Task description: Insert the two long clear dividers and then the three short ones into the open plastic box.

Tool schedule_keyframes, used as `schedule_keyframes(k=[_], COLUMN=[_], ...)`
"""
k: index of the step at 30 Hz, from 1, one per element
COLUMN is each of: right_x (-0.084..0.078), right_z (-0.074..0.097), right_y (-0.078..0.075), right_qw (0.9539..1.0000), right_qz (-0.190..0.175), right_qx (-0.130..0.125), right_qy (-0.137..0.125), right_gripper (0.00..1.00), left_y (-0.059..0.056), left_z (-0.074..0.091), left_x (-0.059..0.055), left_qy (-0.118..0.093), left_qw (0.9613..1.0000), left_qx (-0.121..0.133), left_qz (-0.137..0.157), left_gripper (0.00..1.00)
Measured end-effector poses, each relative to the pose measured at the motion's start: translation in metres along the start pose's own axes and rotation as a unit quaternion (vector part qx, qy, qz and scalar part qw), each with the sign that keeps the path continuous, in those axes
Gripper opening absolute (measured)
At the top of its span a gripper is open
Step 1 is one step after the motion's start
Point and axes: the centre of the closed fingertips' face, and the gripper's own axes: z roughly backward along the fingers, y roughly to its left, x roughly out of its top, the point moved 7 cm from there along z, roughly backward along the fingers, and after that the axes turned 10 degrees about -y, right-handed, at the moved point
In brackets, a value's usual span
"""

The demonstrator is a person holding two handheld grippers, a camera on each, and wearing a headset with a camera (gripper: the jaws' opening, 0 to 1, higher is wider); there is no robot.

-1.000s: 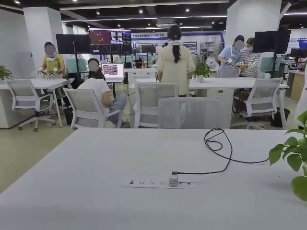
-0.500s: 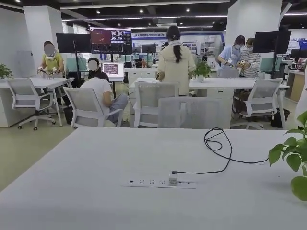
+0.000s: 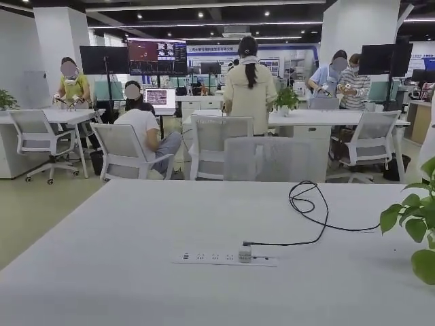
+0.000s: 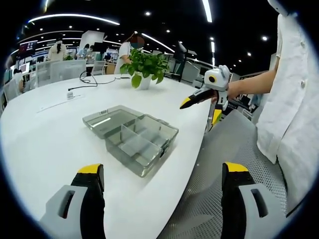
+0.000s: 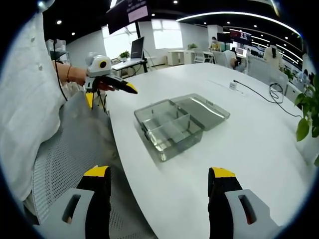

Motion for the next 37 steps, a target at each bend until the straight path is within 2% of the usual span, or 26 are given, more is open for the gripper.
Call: schedule_keyframes(k=[37], right_x=[0.0019], right_z=[0.0003], right_y=[0.0044], right_qw=[1.0000], right_qz=[0.000], right_qx=[0.000], right_qy=[-0.001], right_gripper=[0.81], left_y=[-0.0032], left_z=[0.0018], left_x=[-0.0010], left_qy=[-0.001], left_qw=[1.0000], left_qx=[0.000], left_qz=[0.000], left_gripper=[1.00])
